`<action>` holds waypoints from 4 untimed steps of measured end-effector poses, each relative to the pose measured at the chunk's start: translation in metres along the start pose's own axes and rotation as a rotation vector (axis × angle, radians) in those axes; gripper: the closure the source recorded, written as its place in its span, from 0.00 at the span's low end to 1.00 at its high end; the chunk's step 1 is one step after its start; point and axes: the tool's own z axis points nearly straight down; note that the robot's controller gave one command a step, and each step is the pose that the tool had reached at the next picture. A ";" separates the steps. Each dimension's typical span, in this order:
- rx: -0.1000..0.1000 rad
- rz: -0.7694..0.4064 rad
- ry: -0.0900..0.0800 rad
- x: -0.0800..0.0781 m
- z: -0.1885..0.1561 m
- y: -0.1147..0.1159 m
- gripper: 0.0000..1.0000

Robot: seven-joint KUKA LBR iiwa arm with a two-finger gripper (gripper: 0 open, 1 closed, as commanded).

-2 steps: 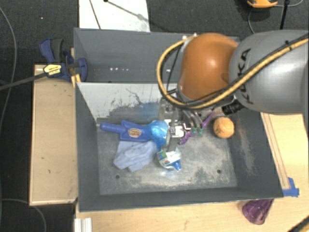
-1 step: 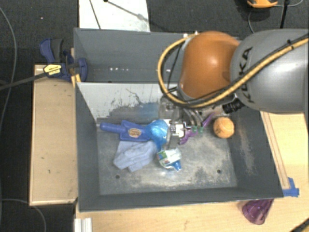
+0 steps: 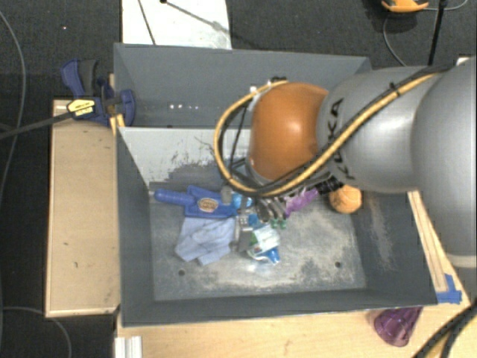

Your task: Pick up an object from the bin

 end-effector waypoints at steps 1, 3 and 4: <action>0.000 0.053 0.005 0.018 0.018 0.030 0.00; -0.002 0.054 -0.004 0.014 0.054 0.020 0.00; -0.002 -0.032 -0.006 0.009 0.075 0.020 1.00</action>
Offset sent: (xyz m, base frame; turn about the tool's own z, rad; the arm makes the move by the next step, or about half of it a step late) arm -0.0180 0.0249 -0.0126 -0.0184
